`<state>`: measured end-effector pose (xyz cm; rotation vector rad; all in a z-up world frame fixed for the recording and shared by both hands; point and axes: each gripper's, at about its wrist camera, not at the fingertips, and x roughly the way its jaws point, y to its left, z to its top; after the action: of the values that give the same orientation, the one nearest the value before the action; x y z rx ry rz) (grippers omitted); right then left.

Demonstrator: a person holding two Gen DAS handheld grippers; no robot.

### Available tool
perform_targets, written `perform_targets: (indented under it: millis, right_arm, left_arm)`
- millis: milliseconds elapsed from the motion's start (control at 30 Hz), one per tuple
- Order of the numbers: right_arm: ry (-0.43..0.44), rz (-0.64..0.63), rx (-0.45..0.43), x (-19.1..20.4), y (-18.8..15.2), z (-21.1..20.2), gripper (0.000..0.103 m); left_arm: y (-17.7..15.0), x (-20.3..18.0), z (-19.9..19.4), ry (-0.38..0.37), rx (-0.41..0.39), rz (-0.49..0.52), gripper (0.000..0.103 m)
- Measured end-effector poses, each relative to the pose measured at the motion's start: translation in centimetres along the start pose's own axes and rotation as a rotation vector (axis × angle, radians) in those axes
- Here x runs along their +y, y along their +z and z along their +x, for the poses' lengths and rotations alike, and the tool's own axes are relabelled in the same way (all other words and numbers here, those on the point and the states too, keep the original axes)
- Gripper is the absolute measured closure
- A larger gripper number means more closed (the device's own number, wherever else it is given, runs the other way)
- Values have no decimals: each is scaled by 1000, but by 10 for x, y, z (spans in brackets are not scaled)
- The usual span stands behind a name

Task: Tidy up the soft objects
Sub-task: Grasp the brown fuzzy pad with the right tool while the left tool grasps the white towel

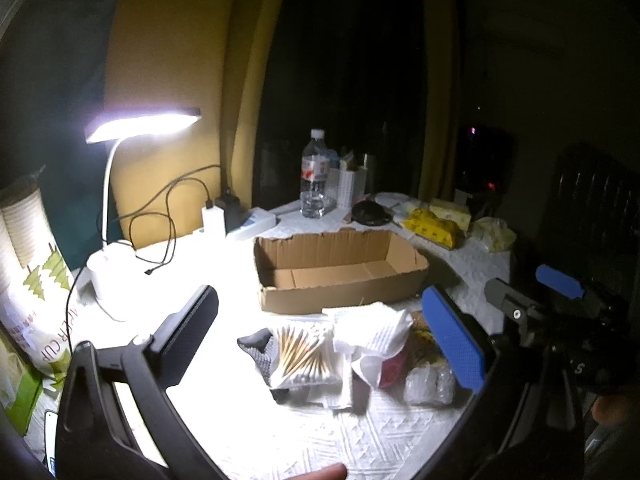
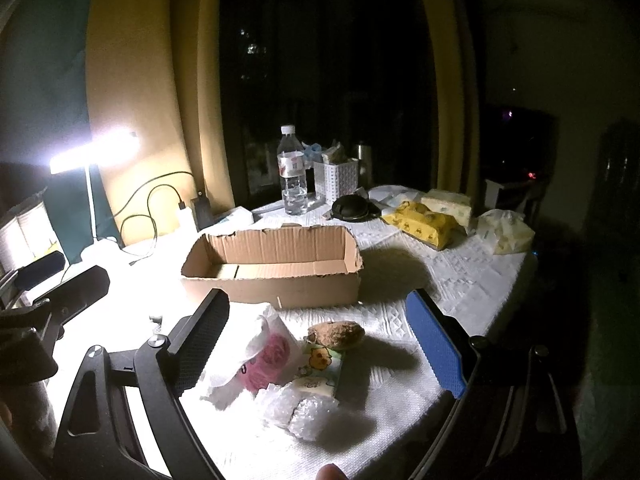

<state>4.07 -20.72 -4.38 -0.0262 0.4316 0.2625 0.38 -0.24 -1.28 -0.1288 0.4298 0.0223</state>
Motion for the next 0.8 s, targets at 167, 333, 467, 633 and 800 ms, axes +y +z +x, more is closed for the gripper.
perform_targets:
  millis: [167, 333, 467, 633, 800]
  right_arm:
    - [0, -3, 31, -10, -4, 17, 10]
    - [4, 10, 80, -26, -14, 40, 12]
    - [26, 0, 119, -32, -24, 59, 14]
    - [41, 24, 166, -46, -33, 81, 18]
    - [58, 38, 200, -58, -37, 102, 18]
  left_arm:
    - [-8, 3, 18, 5, 48, -3, 1]
    - [-21, 8, 44, 12, 114, -11, 1]
    - [-28, 1, 65, -4, 160, 9, 1]
    - [-34, -15, 91, -21, 215, 42, 1]
    - [-34, -33, 113, -46, 245, 69, 1]
